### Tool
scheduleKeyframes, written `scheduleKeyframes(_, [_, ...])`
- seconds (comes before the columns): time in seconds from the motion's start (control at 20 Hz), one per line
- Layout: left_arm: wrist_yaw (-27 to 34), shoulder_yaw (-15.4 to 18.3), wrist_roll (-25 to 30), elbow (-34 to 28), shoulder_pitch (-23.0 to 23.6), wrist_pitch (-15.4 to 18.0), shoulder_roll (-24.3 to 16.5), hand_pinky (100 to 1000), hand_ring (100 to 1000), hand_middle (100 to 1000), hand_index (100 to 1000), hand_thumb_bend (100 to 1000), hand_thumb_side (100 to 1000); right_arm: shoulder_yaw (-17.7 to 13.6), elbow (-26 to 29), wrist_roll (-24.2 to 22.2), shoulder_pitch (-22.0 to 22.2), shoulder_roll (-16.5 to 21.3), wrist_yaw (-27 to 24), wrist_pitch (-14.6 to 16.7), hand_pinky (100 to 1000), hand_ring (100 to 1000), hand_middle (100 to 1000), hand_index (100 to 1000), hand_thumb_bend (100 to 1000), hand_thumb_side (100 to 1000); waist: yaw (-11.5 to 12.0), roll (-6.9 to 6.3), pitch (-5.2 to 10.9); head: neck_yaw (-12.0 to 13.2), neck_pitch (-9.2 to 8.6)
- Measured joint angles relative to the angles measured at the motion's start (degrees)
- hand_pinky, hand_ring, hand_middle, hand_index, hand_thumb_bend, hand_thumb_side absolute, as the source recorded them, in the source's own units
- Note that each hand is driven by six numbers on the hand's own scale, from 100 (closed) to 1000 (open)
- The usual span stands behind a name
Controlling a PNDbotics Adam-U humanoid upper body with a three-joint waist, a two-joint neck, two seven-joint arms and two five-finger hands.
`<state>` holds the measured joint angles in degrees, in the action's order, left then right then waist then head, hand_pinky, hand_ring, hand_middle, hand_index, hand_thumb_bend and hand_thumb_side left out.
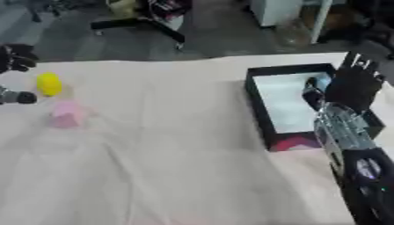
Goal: Pick up the objects with one hand, pass them to the other hand, and then place them into the box on the other side of the table.
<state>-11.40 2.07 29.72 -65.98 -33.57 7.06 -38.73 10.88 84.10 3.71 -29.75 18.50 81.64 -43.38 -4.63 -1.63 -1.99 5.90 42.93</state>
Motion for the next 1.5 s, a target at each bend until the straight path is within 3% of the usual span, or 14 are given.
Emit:
scheduleKeyframes(0.1, [-1.9,-2.8,0.9,2.9,-1.6,-1.8,-2.9,829,727,719,846,758,336,1.1,3.0,0.4,0.5,-1.0,1.2,1.7,631,853,771,1000,347,535,-0.7,0.01,0.02,2.1,0.31])
scheduleKeyframes(0.3, [-5.4,-8.5,2.4,8.7,-5.3,-5.3,-5.4,821,714,703,829,727,319,2.2,8.8,-1.4,1.3,-2.4,2.8,5.3,628,849,761,1000,325,542,-1.5,0.31,0.02,5.7,0.33])
scheduleKeyframes(0.55, [-9.9,-15.5,0.0,15.9,-9.8,-8.7,-2.4,817,716,709,827,697,309,2.0,14.8,-5.5,2.1,-2.5,4.2,8.7,624,848,750,1000,301,549,-1.7,0.51,0.02,8.0,0.33])
scheduleKeyframes(0.75, [-13.6,-18.3,-3.4,22.1,-11.3,-9.1,1.2,810,706,700,815,623,286,1.8,17.3,-8.3,2.5,-2.9,5.5,9.4,618,849,751,1000,282,559,-1.7,0.73,0.01,8.7,0.33])
scheduleKeyframes(1.05, [-19.7,-19.3,-9.4,31.8,-13.4,-7.4,4.2,789,658,646,772,442,226,1.8,18.4,-9.7,2.7,-3.0,6.3,9.1,611,846,747,1000,269,565,-1.9,0.94,-0.05,9.1,0.34])
scheduleKeyframes(1.25, [-23.4,-17.7,-13.5,35.8,-14.2,-5.2,5.5,697,501,467,587,223,120,1.8,18.6,-9.7,3.0,-3.4,6.3,8.9,609,846,747,1000,264,566,-2.0,0.94,-0.05,9.1,0.35])
scheduleKeyframes(1.35, [-25.3,-15.8,-15.4,35.9,-14.1,-4.0,5.8,673,472,420,531,218,112,1.8,18.6,-9.7,3.0,-3.4,6.3,8.8,612,846,747,1000,260,566,-1.9,1.02,-0.05,9.0,0.36])
scheduleKeyframes(1.5, [-28.3,-12.5,-18.2,34.7,-13.3,-2.0,6.1,668,467,411,520,252,123,1.9,18.7,-9.9,3.0,-3.5,6.2,9.0,627,849,750,1000,263,559,-1.6,1.1,-0.05,8.7,0.37])
